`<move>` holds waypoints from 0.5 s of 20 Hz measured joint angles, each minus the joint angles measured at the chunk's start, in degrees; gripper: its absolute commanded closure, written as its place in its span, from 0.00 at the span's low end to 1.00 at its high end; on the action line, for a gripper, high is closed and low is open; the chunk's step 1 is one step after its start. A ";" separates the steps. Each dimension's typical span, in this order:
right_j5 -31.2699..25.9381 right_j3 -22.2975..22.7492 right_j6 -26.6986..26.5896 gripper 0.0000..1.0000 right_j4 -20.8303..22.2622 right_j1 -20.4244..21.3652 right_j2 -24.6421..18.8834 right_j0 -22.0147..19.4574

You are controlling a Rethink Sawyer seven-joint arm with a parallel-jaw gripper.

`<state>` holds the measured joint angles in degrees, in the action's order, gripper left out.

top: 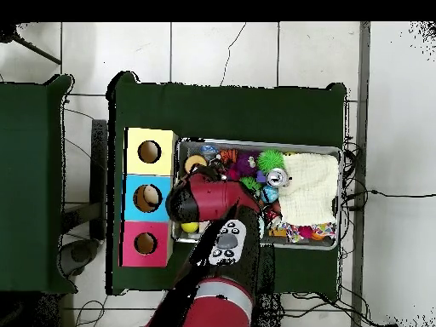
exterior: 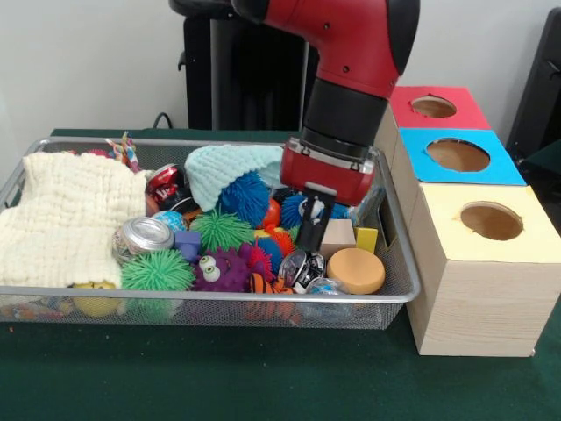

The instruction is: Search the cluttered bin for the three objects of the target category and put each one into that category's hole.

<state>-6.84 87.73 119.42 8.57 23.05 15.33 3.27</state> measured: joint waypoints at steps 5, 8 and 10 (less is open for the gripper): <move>9.01 2.85 0.18 1.00 -1.93 -1.80 0.01 -0.34; 11.78 4.62 0.18 1.00 -2.87 -2.02 -0.12 -1.43; 12.62 5.67 0.18 1.00 -3.33 -2.02 -0.23 -2.38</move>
<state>5.78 93.39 119.60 5.25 21.03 15.10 0.89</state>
